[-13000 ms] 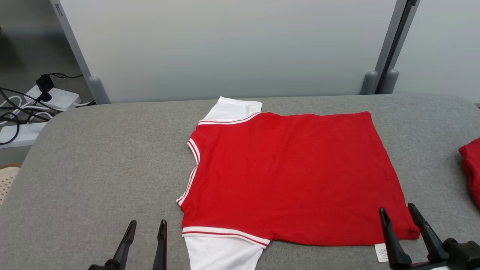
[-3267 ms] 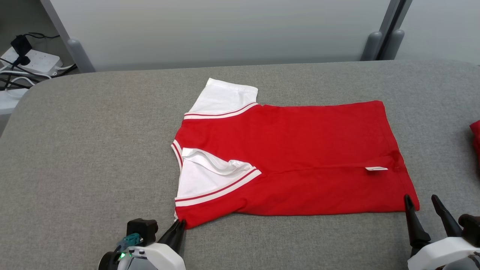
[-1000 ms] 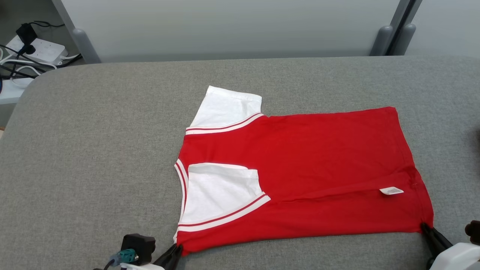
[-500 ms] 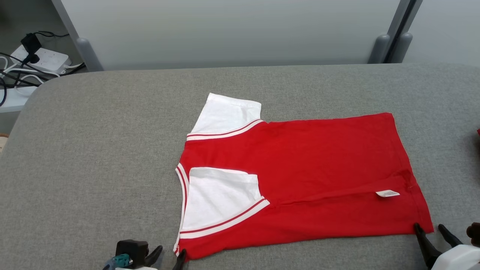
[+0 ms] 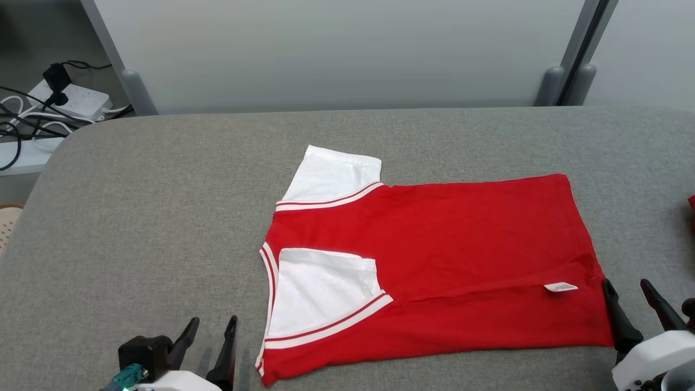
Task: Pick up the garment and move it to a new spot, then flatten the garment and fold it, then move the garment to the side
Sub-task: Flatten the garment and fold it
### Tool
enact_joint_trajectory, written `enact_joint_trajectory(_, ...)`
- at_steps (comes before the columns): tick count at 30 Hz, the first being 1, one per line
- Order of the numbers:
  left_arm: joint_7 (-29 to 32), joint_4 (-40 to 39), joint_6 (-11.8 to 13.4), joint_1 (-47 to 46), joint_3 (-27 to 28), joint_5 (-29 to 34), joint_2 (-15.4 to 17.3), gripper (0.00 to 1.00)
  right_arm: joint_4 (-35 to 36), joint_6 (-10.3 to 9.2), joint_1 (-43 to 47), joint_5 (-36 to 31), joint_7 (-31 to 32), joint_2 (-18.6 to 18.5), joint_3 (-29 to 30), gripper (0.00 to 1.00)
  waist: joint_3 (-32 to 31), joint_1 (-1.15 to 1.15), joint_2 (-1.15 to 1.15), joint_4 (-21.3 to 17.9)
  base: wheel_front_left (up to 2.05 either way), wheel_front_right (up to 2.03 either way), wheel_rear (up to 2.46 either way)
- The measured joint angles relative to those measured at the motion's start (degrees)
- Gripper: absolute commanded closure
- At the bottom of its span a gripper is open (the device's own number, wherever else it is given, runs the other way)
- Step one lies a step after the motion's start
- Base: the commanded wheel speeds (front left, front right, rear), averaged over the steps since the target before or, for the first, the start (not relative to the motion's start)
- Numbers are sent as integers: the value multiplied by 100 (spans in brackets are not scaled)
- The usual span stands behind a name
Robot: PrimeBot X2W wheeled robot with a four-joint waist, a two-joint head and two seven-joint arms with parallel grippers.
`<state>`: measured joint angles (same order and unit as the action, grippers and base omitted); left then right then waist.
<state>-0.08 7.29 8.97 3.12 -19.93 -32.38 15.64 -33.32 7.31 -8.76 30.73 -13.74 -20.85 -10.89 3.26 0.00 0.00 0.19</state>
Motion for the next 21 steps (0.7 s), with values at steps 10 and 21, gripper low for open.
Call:
enact_joint_trajectory(10, -1044, -79, 23, -10, 181, 64, -165, 0, 1230, 1, 355, -695, -43, 534, 447, 0, -196, 0, 0, 45, 0, 0, 0)
enact_joint_trajectory(21, -1411, -91, -88, -4, 199, 377, -293, 0, 2042, 0, 973, -1112, -48, 1029, 732, 0, -410, 0, 0, 24, 0, 0, 0)
